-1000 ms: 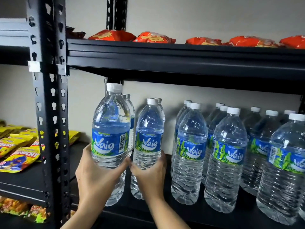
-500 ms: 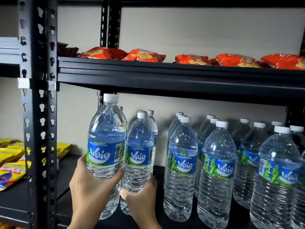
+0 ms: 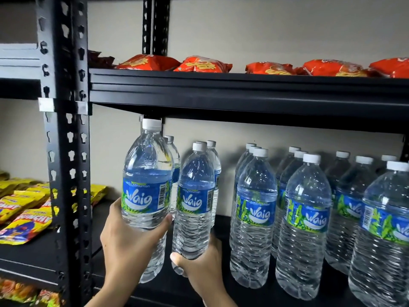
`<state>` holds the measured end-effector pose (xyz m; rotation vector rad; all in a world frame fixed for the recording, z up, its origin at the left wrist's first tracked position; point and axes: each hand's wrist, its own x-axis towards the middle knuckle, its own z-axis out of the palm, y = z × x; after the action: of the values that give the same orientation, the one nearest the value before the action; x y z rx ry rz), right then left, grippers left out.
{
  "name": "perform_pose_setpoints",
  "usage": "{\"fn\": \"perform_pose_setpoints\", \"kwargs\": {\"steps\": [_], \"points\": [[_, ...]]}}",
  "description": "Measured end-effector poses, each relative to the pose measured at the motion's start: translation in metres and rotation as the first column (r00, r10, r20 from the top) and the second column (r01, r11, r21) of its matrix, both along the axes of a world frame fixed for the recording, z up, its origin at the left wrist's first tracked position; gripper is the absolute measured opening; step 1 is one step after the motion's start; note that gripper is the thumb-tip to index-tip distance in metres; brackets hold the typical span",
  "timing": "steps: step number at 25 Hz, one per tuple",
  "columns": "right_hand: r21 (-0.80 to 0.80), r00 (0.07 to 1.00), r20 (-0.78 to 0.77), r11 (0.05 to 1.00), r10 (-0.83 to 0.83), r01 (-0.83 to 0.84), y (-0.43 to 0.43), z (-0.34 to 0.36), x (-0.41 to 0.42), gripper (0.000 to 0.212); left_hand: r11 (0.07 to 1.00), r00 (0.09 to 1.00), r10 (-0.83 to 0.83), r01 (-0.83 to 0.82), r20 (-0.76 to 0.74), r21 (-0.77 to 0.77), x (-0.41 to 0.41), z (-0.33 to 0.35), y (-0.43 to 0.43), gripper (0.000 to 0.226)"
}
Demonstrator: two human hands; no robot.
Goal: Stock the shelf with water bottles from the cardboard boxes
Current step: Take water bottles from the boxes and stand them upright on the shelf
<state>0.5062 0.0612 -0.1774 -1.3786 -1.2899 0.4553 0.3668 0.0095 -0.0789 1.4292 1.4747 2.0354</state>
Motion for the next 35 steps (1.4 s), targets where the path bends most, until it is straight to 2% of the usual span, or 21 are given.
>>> {"fn": "perform_pose_setpoints", "kwargs": {"steps": [3,6,11,18,20,22,23,25,27,30,35], "points": [[-0.008,0.999,0.03,0.999,-0.038,0.038,-0.006,0.004,-0.003,0.111,1.0,1.0,0.014,-0.014,-0.001,0.0,-0.003,-0.002,0.0,0.08],[-0.082,0.998,0.043,0.996,-0.035,0.038,-0.007,0.006,-0.01,0.119,1.0,1.0,0.017,-0.016,0.006,-0.006,-0.005,-0.002,0.0,0.078],[-0.167,1.0,0.026,0.986,0.016,-0.012,-0.008,0.007,-0.006,0.099,0.999,0.999,0.033,-0.033,0.0,-0.031,-0.007,-0.003,0.001,0.075],[-0.24,0.996,0.02,0.967,0.092,-0.085,-0.006,0.008,-0.002,0.114,0.998,0.998,0.049,-0.049,-0.026,-0.036,-0.011,-0.005,-0.002,0.081],[-0.273,0.99,0.017,0.954,0.137,-0.127,-0.007,0.013,0.005,0.103,0.998,0.998,0.051,-0.052,-0.043,-0.038,-0.013,-0.007,-0.004,0.083],[-0.343,0.959,0.125,0.918,0.255,-0.2,-0.013,0.02,0.017,0.085,0.997,0.997,0.056,-0.059,-0.06,-0.04,-0.016,-0.01,-0.006,0.084],[-0.377,0.931,0.209,0.903,0.298,-0.205,-0.016,0.021,0.023,0.084,0.997,0.996,0.061,-0.064,-0.066,-0.045,-0.017,-0.011,-0.007,0.085],[-0.431,0.836,0.456,0.898,0.306,-0.094,-0.02,0.019,0.032,0.113,0.995,0.994,0.076,-0.081,-0.08,-0.054,-0.017,-0.015,-0.009,0.086],[-0.468,0.731,0.61,0.883,0.306,0.02,-0.024,0.017,0.034,0.119,0.995,0.994,0.074,-0.079,-0.079,-0.065,-0.016,-0.018,-0.008,0.085],[-0.495,0.689,0.648,0.867,0.325,0.056,-0.025,0.016,0.033,0.117,0.993,0.993,0.08,-0.087,-0.084,-0.084,-0.017,-0.023,-0.003,0.084],[-0.509,0.64,0.696,0.852,0.325,0.12,-0.016,0.009,0.034,0.126,0.994,0.992,0.088,-0.094,-0.091,-0.063,-0.018,-0.024,0.012,0.081]]}}
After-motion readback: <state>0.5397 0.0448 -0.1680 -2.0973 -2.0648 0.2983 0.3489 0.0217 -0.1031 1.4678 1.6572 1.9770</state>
